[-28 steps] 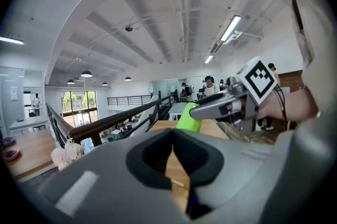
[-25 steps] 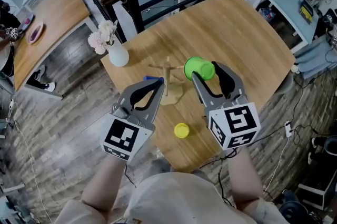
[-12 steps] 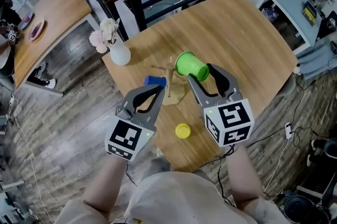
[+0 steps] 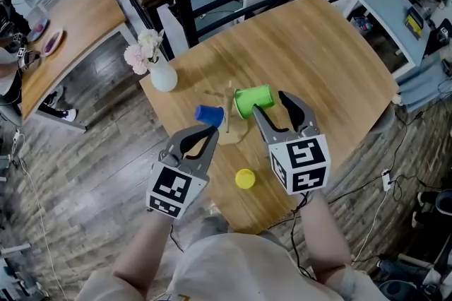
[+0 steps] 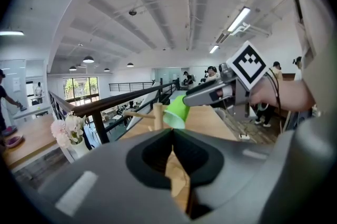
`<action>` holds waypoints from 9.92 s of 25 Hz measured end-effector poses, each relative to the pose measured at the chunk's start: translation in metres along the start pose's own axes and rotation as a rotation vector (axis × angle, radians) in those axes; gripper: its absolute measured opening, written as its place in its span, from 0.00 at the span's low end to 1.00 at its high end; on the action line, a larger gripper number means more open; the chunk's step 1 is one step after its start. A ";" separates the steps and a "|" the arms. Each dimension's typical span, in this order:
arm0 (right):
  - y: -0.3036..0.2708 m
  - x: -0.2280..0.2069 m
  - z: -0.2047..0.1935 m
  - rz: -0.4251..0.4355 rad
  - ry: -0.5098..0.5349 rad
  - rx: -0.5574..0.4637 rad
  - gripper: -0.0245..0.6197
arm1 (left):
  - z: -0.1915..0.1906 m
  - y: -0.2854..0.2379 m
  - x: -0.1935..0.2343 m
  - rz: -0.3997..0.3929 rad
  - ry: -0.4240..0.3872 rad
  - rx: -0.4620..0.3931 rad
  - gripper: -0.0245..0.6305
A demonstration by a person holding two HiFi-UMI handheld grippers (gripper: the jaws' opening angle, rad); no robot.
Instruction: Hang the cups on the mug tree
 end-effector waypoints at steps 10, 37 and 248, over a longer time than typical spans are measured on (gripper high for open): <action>0.035 -0.001 0.002 -0.033 0.002 -0.030 0.38 | 0.008 0.019 -0.017 0.014 -0.020 -0.023 0.04; 0.170 0.044 0.064 0.110 0.051 -0.246 0.04 | 0.092 0.119 -0.065 0.049 -0.088 -0.266 0.04; 0.140 0.020 -0.019 0.061 -0.021 -0.105 0.40 | 0.035 0.074 -0.071 0.005 -0.042 -0.098 0.04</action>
Point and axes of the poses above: the fingertips, and each gripper's own axes: y backward along the fingers, x to its left, z out of its top, the point moved 6 cm from there along y, backward along the fingers, and after that the axes turned 5 degrees about y, right-handed, at the moved point
